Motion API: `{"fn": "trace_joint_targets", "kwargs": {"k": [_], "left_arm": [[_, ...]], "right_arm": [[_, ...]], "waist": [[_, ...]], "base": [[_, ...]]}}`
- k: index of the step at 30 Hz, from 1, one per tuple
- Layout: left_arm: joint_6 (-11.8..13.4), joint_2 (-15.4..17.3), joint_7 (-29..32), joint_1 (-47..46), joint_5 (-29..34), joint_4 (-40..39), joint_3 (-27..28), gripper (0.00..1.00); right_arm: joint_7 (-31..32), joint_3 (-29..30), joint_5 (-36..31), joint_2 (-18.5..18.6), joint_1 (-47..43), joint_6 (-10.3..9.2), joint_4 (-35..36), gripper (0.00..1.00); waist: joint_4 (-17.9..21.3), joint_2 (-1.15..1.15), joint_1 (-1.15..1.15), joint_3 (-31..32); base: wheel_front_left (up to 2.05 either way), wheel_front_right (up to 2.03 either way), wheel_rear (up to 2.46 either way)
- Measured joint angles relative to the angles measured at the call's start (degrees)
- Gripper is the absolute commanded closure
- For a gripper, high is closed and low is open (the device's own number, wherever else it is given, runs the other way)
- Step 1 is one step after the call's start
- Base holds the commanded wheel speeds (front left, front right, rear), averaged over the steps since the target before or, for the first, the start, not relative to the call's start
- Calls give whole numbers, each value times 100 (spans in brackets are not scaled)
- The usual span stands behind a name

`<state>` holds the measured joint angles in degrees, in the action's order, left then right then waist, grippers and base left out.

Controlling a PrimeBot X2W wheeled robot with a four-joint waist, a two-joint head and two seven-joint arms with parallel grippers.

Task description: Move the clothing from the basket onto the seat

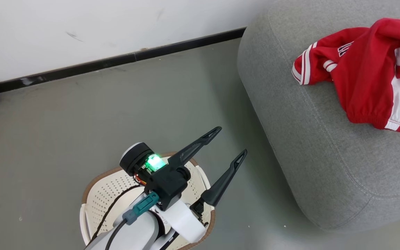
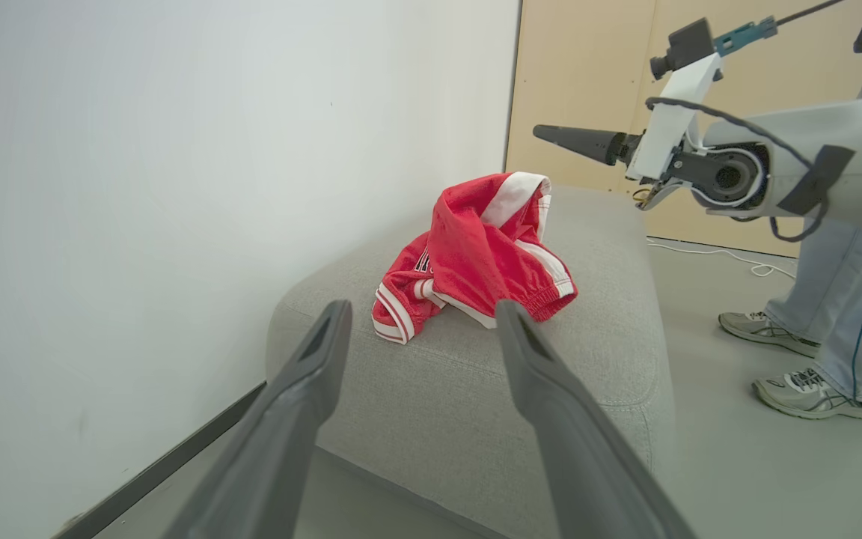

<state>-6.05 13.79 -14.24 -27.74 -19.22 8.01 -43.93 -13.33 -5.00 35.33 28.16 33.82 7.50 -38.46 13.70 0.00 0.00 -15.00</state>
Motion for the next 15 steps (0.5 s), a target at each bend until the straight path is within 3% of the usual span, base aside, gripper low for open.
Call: {"fn": "trace_joint_targets", "kwargs": {"k": [15], "left_arm": [[222,-44,-40,355,-122,-174,499,0]], "right_arm": [[-94,-190,-41,-230,-497,0,781,0]], "waist": [[-359,0,0,404]], "base": [[0,0,0]]}}
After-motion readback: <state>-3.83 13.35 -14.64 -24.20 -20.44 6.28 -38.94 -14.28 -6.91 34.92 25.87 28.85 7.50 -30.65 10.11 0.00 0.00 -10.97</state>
